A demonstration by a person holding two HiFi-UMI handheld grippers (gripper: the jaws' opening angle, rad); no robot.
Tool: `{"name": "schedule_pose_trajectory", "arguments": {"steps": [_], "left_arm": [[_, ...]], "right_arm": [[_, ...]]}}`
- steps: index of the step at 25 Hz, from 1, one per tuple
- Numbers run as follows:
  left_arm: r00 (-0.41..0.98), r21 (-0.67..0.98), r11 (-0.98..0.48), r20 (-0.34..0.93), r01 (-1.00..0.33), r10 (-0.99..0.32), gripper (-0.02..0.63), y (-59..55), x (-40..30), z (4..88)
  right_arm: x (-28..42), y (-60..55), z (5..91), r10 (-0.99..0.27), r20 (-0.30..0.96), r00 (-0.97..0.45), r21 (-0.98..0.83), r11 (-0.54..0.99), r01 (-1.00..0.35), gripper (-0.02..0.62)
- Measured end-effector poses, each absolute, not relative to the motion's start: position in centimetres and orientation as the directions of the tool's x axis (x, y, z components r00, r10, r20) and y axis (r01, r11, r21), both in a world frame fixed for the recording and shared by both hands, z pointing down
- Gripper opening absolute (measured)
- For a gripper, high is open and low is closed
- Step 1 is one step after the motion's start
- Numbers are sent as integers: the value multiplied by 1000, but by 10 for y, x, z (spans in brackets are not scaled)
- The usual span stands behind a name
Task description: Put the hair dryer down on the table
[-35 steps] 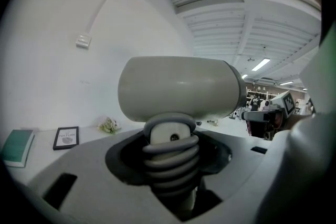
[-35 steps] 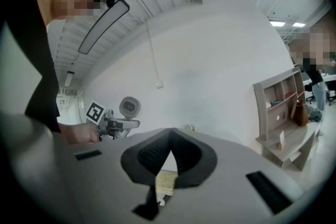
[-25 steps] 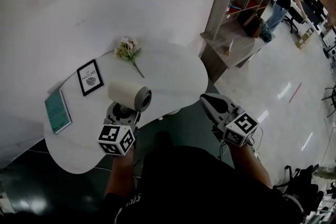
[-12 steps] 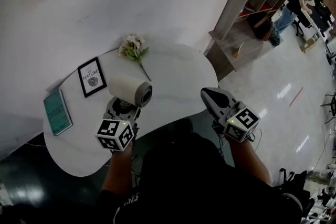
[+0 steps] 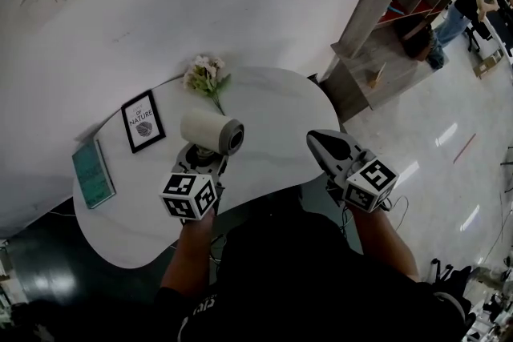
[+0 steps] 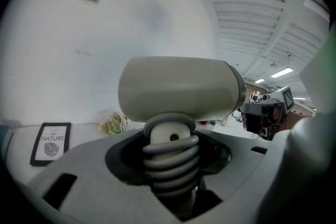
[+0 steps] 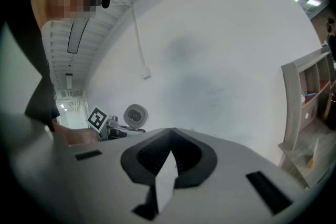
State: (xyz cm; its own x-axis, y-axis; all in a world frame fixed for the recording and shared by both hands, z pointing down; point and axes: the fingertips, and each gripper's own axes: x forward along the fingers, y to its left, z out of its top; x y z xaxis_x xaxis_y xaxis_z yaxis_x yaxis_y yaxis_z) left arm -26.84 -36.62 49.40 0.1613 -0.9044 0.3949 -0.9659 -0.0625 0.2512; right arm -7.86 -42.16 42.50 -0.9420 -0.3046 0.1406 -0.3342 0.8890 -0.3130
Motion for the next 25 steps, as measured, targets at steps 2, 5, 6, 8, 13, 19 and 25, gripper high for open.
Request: {"name": "schedule_pose_trajectory", "arguments": {"steps": [2,5,6,8,13,19,25], "left_arm": [[159,244,-58,418,-968,-894,213,-378,-271,503],[162,248,-54,440,-967,-883,213,-395,-273,515],[164,248,-54,449,-967,-878,213,-401,-272,519],[169,245,-54,476,-968,-863,213,-409,-269,533],[196,252,-62,551,-966,-811,213,-421,-258,572],[253,275,-100,606,-956,-754,213,-431,-236,608],[265,285,-93,656,-954,-707,213,-443,-232,645]], "right_arm": [[-81,-428,427,-298,131,-945,-327,887,-325,6],[-80,-433,433,-290,136,-947,-332,888,-319,6],[-79,-434,436,-287,141,-947,-331,888,-318,6],[-75,-436,442,-286,152,-946,-331,887,-321,6],[-72,-441,447,-297,159,-942,-365,869,-335,6],[-67,-444,466,-300,214,-930,-365,858,-361,6],[-67,-440,482,-276,247,-929,-359,864,-353,6]]}}
